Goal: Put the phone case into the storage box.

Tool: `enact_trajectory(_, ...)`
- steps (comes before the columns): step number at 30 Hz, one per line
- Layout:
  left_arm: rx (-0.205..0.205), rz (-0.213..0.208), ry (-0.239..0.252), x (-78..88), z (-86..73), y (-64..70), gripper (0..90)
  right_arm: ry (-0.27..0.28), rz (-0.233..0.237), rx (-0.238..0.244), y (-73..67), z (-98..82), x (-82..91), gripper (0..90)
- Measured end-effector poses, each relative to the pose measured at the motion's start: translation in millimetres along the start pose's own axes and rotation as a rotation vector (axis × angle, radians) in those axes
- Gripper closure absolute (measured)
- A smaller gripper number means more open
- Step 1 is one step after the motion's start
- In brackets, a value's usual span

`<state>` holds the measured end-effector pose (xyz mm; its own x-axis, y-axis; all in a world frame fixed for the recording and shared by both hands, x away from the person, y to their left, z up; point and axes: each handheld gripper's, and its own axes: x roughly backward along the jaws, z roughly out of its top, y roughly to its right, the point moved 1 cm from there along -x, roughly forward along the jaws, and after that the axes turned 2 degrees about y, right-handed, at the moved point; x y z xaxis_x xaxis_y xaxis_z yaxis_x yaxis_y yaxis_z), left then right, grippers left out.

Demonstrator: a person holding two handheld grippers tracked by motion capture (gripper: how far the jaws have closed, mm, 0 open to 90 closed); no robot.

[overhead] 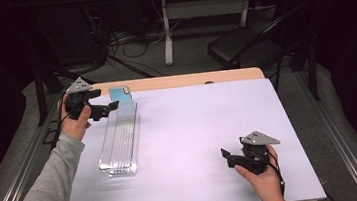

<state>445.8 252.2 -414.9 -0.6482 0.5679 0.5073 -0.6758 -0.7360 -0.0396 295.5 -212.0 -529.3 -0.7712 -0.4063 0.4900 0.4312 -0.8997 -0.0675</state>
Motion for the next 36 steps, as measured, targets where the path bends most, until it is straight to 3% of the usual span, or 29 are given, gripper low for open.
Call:
enact_trajectory(12, -0.021, -0.064, -0.029, -1.6, 0.4, 16.8, 0.5, 0.025, 0.007, 0.009, -1.7, 2.0, 3.6, 13.0)
enact_trajectory(17, -0.007, -0.091, -0.007, 1.4, -3.0, 22.5, 0.4, 0.019, 0.009, -0.003, -1.1, 2.3, 3.6, 6.8)
enact_trajectory(20, -0.006, -0.07, -0.018, 2.1, -6.8, 25.5, 0.4, 0.016, 0.022, 0.001, -0.9, 2.1, 3.9, 0.0)
enact_trajectory(29, 0.009, -0.099, -0.017, 11.4, -18.6, 36.8, 0.4, 0.014, 0.038, 0.013, -1.7, 0.8, 4.7, 0.0)
enact_trajectory(36, 0.006, -0.137, 0.012, 20.6, -24.5, 52.7, 0.4, 0.017, 0.033, 0.012, -0.6, 1.2, 7.1, 0.0)
